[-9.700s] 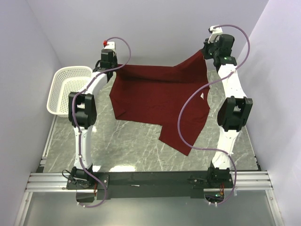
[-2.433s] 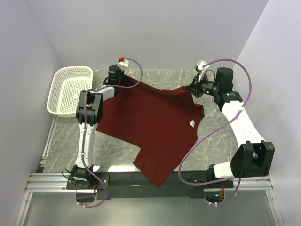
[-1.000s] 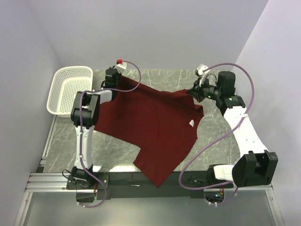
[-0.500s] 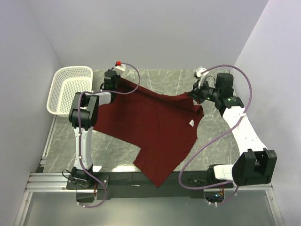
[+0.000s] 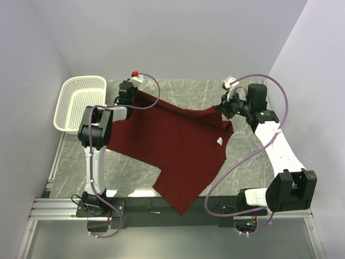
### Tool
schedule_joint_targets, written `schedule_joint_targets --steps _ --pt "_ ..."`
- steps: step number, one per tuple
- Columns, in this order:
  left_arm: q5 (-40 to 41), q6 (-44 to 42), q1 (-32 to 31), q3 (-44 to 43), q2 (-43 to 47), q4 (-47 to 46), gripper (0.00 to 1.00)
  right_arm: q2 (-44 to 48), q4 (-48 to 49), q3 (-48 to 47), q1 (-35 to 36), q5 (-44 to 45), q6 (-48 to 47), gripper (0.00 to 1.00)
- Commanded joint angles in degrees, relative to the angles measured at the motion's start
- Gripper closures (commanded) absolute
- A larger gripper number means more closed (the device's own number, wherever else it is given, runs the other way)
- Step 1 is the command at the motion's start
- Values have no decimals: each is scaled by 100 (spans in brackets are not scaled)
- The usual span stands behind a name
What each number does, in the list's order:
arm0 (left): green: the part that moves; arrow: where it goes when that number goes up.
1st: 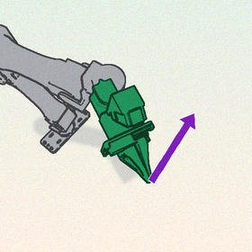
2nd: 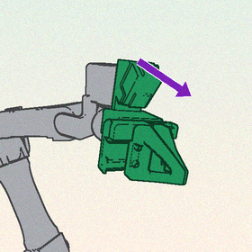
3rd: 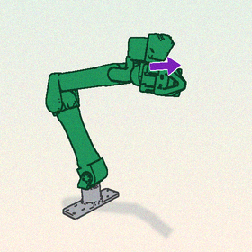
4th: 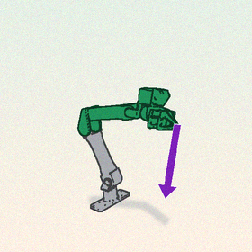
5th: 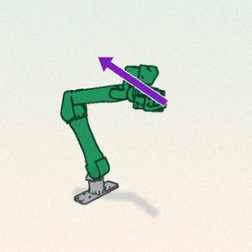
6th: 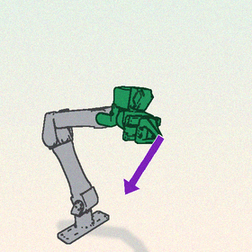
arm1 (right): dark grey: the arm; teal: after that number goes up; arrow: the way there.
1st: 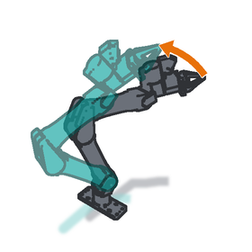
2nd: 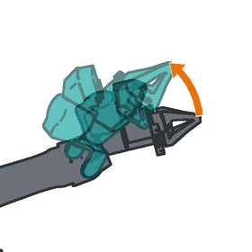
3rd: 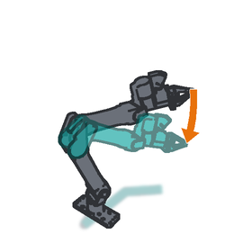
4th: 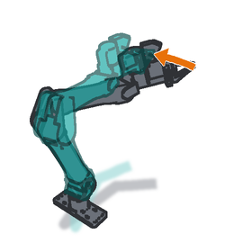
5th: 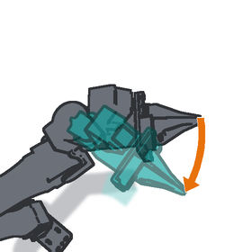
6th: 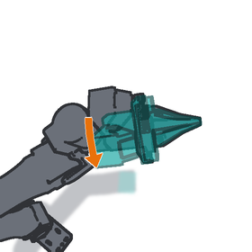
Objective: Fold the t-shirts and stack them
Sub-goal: Fold the tshirt
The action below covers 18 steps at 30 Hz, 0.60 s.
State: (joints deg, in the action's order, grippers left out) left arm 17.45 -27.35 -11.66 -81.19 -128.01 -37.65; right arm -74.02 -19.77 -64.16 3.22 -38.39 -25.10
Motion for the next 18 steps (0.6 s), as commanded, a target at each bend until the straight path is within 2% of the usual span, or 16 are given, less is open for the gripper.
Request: schedule_joint_targets --steps 1,8,18 --pt "48 37 -3 77 408 -383 100 37 201 -149 -24 139 -82 100" --pt "65 28 -12 121 443 -410 100 -253 184 -413 -50 139 -91 100" --pt "57 28 -12 209 461 -463 100 28 167 -106 -50 51 -153 100"
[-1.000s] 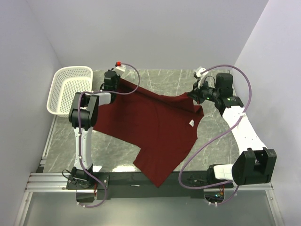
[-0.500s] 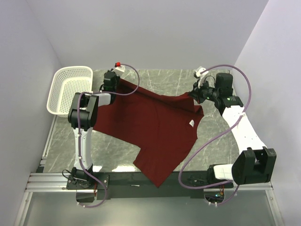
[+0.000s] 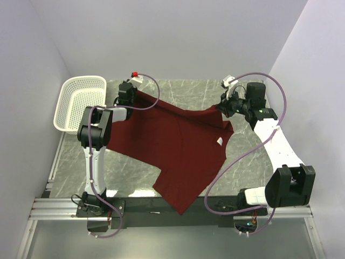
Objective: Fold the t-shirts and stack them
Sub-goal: Fold the tshirt
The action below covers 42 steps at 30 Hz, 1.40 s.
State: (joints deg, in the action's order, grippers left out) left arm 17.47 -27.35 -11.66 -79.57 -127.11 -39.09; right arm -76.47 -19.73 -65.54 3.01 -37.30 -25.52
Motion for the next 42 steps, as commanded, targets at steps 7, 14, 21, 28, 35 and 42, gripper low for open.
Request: schedule_joint_targets --steps 7,14,21,28,35,42 --pt "80 46 -12 117 389 -310 99 273 109 94 -37 -76 -146 100" --pt "98 81 -12 205 397 -301 99 281 39 199 -37 -120 -199 100" --pt "142 107 -20 249 380 -283 99 308 -5 313 -28 -120 -243 100" --pt "212 125 -29 442 468 -371 99 282 -14 331 -37 -102 -252 100" --pt "256 134 -38 600 556 -433 99 281 -40 410 -28 -41 -296 100" --pt "309 204 -56 644 573 -406 88 237 -75 463 -37 -41 -313 100"
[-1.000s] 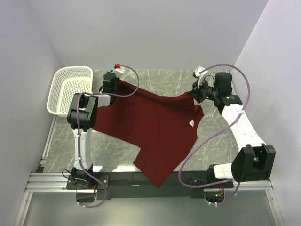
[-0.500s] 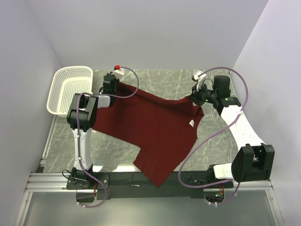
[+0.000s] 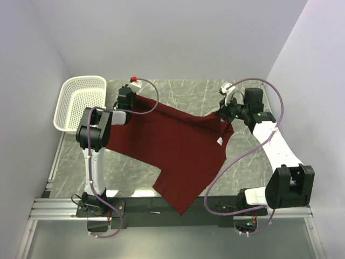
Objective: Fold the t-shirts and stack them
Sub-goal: Fold the tshirt
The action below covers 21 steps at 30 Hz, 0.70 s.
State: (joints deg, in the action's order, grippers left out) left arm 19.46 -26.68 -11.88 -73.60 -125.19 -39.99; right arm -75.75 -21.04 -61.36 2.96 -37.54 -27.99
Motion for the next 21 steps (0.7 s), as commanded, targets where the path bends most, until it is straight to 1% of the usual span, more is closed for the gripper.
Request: schedule_joint_targets --steps 1,7,9,11,13,14,16,17,19,21 --pt "119 128 -34 83 398 -317 85 157 56 46 -32 -8 -66 100" --pt "189 154 -34 363 582 -404 84 148 82 63 -24 19 -66 100" --pt "233 171 -34 487 670 -439 79 139 82 72 -32 19 -66 100" --pt "260 206 -34 741 829 -527 78 121 91 81 -24 19 -75 100" --pt "312 294 -42 1013 1030 -571 73 104 82 89 -32 27 -93 100" --pt "339 329 -34 1110 1118 -650 68 104 74 107 -15 27 -102 100" --pt "330 408 -42 1391 1425 -703 61 104 56 116 -24 27 -154 100" --pt "287 522 -43 1462 1540 -669 56 104 21 133 -15 19 -172 100" --pt "190 636 -69 1620 1873 -598 54 104 -40 151 -32 -25 -268 100" --pt "154 742 -104 1682 2076 -467 49 104 -111 177 -24 -87 -339 100"
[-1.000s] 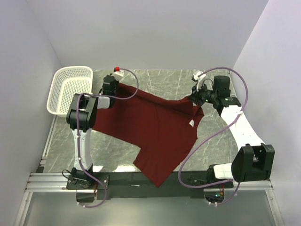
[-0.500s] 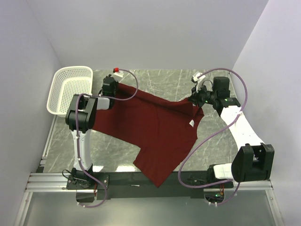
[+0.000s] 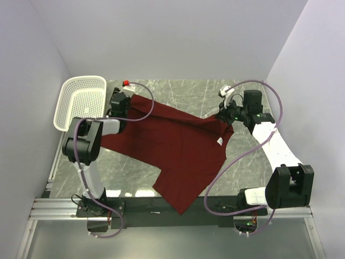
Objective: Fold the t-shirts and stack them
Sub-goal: Fold the tshirt
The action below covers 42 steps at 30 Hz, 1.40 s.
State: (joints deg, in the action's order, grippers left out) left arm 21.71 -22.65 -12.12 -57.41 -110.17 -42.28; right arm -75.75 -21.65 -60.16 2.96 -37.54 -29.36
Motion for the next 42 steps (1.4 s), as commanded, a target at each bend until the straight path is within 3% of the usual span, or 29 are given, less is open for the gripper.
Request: schedule_joint_targets --steps 1,19,36,42 --pt "-97 480 -80 124 784 -193 48 113 -85 66 -15 -139 -288 100" --pt "-756 1615 -80 608 2860 1424 41 728 -911 901 -15 -482 -1502 100" --pt "-950 1808 -80 845 3370 1767 40 552 -1307 1059 547 -702 -1748 98" --pt "-941 1808 -80 871 3467 1794 41 447 -1763 1147 986 -755 -2264 91"
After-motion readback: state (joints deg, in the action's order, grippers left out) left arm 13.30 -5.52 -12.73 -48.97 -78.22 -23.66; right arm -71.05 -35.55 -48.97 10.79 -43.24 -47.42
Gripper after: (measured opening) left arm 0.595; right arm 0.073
